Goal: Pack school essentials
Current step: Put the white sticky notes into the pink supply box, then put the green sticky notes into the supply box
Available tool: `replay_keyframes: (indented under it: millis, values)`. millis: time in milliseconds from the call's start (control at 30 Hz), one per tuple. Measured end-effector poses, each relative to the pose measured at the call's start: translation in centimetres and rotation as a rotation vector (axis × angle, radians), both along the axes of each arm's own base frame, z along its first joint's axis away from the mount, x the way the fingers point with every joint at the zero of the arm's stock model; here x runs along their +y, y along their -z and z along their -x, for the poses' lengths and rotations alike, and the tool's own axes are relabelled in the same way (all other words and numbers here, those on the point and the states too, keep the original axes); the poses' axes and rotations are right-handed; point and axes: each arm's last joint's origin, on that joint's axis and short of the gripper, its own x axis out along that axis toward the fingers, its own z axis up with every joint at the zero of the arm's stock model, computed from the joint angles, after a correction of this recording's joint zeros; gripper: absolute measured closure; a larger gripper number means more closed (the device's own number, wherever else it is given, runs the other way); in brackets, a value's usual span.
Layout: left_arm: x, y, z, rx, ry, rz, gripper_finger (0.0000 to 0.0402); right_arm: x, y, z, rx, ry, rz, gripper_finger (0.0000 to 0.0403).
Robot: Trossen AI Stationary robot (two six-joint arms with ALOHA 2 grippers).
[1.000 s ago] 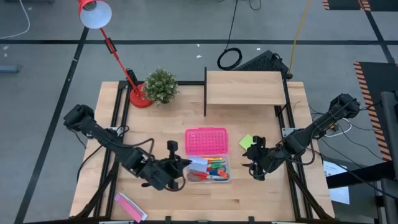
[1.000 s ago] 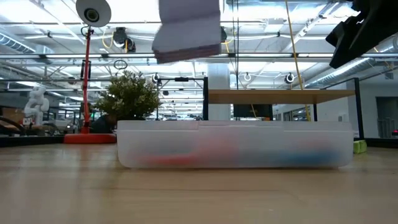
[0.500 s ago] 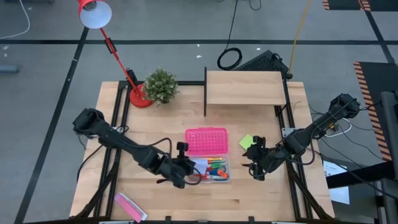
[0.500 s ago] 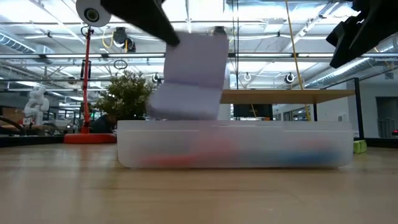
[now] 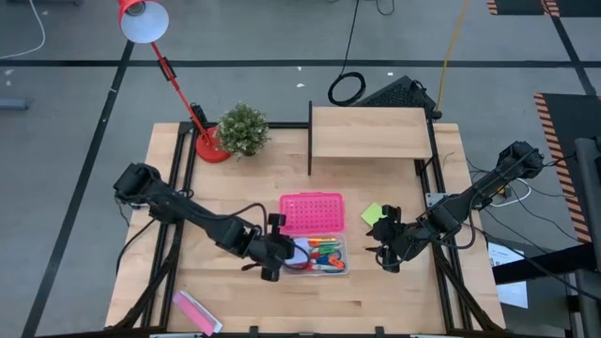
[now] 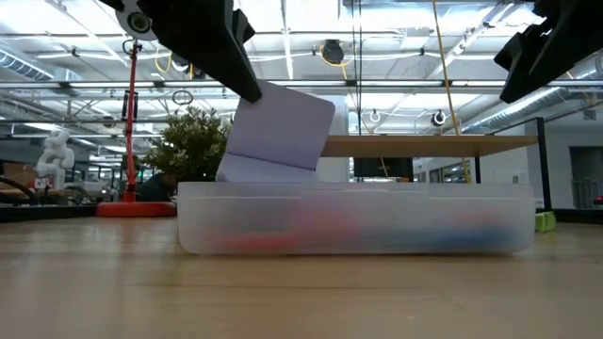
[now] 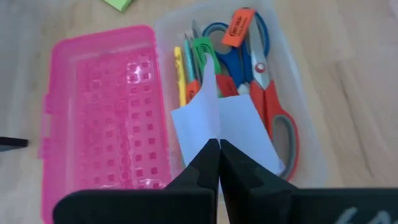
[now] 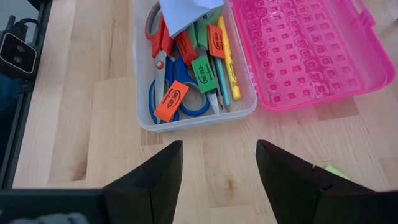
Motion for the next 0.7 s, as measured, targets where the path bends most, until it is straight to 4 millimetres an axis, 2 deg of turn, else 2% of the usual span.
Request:
replay_keyframes:
  millis: [167, 333, 500, 600, 700]
  values:
    - [-0.1, 0.5, -0.1, 0.021, 0.007, 0.009, 0.0373, 0.0, 0.0, 0.0, 0.000, 0.001, -0.001, 0.0204]
    - [-0.2, 1.3, -0.3, 0.051, 0.003, 0.015, 0.0306, 0.0, 0.0, 0.0, 0.001, 0.004, -0.004, 0.0204]
    - [-0.3, 1.1, -0.6, 0.012, -0.028, 0.039, 0.0243, 0.0, 0.0, 0.0, 0.001, 0.000, -0.001, 0.0204]
    - [-0.6, 0.8, -0.9, -0.020, -0.013, 0.103, 0.0231, 0.0, 0.0, 0.0, 0.000, -0.003, 0.004, 0.0204]
    - [-0.8, 0.6, -1.1, -0.029, 0.026, 0.151, 0.0237, 0.0, 0.0, 0.0, 0.000, 0.002, 0.002, 0.0204]
